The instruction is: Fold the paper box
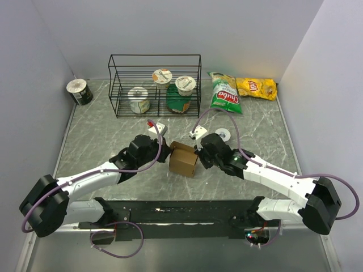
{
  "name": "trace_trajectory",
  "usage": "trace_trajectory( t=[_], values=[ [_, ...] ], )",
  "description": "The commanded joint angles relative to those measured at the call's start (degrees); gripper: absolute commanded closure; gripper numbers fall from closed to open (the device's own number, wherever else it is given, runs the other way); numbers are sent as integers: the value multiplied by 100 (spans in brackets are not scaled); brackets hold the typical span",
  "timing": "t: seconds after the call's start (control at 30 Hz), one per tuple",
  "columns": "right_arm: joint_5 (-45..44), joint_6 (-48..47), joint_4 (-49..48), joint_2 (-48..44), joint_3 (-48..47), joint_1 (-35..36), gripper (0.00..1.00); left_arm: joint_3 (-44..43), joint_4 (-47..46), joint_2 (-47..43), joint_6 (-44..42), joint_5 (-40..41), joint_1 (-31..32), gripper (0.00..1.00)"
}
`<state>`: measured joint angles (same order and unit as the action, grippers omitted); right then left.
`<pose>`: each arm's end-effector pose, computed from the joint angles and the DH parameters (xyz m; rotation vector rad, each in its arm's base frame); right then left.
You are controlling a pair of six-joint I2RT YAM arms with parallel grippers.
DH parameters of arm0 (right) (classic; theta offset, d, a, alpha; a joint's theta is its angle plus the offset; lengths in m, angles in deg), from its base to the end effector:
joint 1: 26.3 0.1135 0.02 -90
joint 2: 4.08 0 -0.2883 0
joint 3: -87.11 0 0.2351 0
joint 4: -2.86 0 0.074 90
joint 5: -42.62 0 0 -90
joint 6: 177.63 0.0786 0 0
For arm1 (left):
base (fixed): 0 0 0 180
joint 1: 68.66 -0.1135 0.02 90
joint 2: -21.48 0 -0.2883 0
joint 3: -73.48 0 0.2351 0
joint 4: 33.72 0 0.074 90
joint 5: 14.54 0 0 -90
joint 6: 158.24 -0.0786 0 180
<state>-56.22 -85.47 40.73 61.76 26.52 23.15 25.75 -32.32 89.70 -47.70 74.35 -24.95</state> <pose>0.1696 0.1797 0.2514 -0.8619 2.1632 0.2773 0.1976 -0.1910 0.2420 0.4207 1.9862 -0.7464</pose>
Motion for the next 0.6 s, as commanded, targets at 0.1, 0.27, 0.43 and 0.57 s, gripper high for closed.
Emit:
trace_trajectory(
  t=[0.1, 0.27, 0.43, 0.57],
  values=[
    [-293, 101, -147, 113, -254, 231, 100, -361, 248, 15, 601, 40, 139, 98],
    [-636, 84, -173, 113, -210, 363, 100, -432, 354, -81, 838, 93, 138, 97],
    [-874, 75, -200, 113, -157, 469, 100, -405, 460, -222, 1040, 93, 138, 96],
    [-952, 66, -200, 130, -157, 530, 100, -379, 442, -266, 1216, 93, 138, 97]
  ],
)
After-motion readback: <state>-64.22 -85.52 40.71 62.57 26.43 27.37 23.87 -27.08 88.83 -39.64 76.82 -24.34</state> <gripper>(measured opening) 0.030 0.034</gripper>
